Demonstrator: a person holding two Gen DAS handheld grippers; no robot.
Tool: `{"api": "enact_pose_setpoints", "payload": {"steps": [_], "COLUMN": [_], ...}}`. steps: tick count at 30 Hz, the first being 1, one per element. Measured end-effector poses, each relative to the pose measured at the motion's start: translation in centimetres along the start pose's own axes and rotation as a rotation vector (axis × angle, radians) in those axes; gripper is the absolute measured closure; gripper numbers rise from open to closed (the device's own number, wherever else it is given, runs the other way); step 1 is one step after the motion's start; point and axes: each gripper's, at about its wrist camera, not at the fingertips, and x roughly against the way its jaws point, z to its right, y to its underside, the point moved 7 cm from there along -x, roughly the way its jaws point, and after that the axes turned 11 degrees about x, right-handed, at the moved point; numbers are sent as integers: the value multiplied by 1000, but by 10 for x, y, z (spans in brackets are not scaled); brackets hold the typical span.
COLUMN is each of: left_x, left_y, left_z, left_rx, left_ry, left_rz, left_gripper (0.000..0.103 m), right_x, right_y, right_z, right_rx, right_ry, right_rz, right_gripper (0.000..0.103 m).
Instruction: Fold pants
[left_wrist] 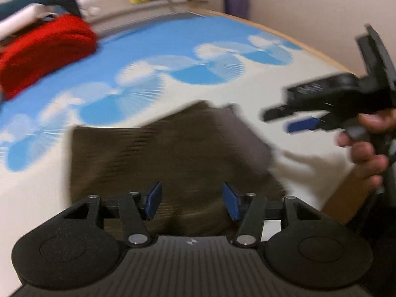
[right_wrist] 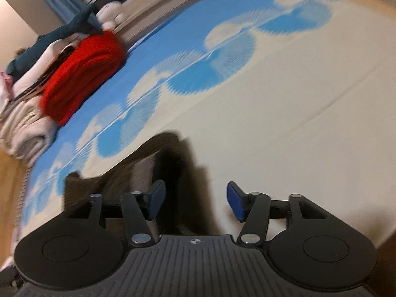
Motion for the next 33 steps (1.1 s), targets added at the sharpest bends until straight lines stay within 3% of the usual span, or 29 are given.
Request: {"api": "enact_pose_setpoints", "payload": {"steps": [1,3,5,6,8,9,12,14,17,18,23,26,30,33], "left_x": [1,-3,-20,-30,-35,-31,-28,-30,-23,-15,0,-16,-51,-77], "left_y": [-2,2,33,51,72,73,65,64,55,53,-21,-59,-68,-55], "left_z": [-17,-51,-81,-90,-101,-104,-107,-112,-117,-119,-140,-160,-178,-185], "left_rx": [11,32,32,31,36,48,87,105,124,126,91,91,137,172], "left_ry": [-20,-59,-89,-71,-40,-31,-17,6,26,28,21,11,-18,-24], "left_rz": [3,-13,-157,-215,-153,-131,-128,-130,-162,-170,-107,-90,-107,-183], "left_gripper": [49,74,82,82,82,82,83,83,78,72,55,53,49,49], "right_x": [-4,-14,-23,-29,-38,-42,-41,-38,-32,-31,-23,-20,-21,-22], "right_y": [2,7,12,17,27,32,32,33,37,39,41,42,40,40], "right_z": [-6,-18,-28,-33,-38,-41,-46,-50,-53,-52,-47,-53,-56,-54], "right_rx": [-2,24,67,97,153,169,184,176,240,246,222,265,299,287], "right_ry": [-19,-27,-15,1,43,45,60,41,88,98,123,144,168,168], "right_rz": [-17,-58,-97,-125,-177,-205,-182,-165,-160,-168,-193,-177,-178,-177], "right_gripper": [39,38,36,35,22,23,36,59,75,75,76,75,73,71]}}
